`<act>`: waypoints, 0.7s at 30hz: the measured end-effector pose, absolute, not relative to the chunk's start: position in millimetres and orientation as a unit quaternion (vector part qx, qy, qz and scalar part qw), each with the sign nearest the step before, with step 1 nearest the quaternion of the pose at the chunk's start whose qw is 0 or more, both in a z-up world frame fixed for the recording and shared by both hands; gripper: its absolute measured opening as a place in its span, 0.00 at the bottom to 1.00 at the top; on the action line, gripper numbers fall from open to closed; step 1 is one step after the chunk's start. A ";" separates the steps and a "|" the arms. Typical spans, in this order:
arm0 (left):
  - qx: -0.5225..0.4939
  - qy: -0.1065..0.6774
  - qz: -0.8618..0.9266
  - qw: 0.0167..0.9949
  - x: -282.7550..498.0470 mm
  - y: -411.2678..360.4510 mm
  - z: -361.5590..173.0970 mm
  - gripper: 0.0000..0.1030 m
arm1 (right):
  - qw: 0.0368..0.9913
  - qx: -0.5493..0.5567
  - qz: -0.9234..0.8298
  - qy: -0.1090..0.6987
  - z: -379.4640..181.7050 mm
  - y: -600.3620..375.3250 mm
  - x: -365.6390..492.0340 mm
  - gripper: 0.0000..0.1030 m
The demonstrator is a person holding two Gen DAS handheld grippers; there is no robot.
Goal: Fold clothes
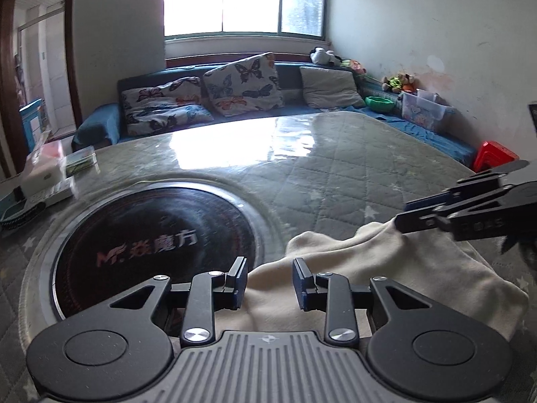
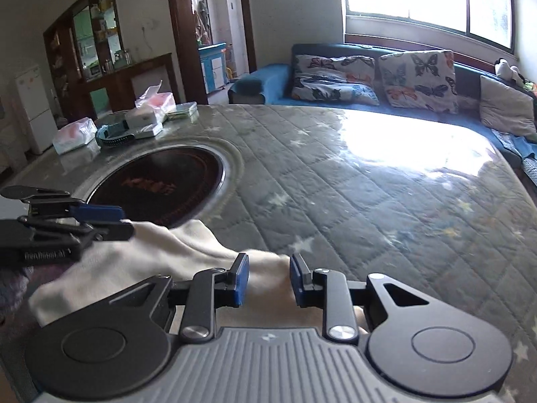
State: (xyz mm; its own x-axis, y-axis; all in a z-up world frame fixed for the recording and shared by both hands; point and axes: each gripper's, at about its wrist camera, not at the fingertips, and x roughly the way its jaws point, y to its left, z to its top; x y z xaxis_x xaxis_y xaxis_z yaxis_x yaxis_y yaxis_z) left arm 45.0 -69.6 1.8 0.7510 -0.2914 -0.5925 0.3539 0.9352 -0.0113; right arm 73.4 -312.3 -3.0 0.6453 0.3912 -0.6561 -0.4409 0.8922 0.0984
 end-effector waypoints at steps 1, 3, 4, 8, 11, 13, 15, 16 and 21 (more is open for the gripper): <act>0.056 0.312 -0.172 0.933 47.4 -73.4 -0.6 0.31 | 0.906 -0.039 0.227 0.356 -6.0 -309.5 75.9 0.25; 0.064 0.326 -0.169 0.928 53.6 -78.9 -7.1 0.31 | 0.903 -0.041 0.219 0.368 -13.8 -307.7 81.0 0.25; 0.066 0.336 -0.166 0.925 57.2 -80.6 -11.1 0.31 | 0.901 -0.037 0.215 0.375 -17.9 -308.6 83.3 0.25; 0.051 0.338 -0.164 0.925 61.1 -74.4 -12.9 0.31 | 0.903 -0.025 0.215 0.372 -16.1 -313.4 81.6 0.25; 0.034 0.327 -0.158 0.931 56.5 -62.2 -3.7 0.31 | 0.905 -0.046 0.219 0.361 -6.1 -310.5 72.2 0.25; 0.023 0.322 -0.148 0.935 52.8 -50.8 3.5 0.31 | 0.904 -0.059 0.232 0.354 0.9 -305.6 63.0 0.25; 0.012 0.317 -0.134 0.939 48.7 -36.3 10.7 0.34 | 0.900 -0.073 0.251 0.348 7.3 -297.2 51.6 0.26; 0.005 0.316 -0.126 0.940 46.9 -28.7 14.2 0.34 | 0.898 -0.082 0.263 0.345 10.3 -291.6 45.5 0.26; -0.036 0.320 -0.087 0.943 31.0 7.9 21.6 0.37 | 0.876 -0.117 0.328 0.334 18.9 -254.7 14.4 0.26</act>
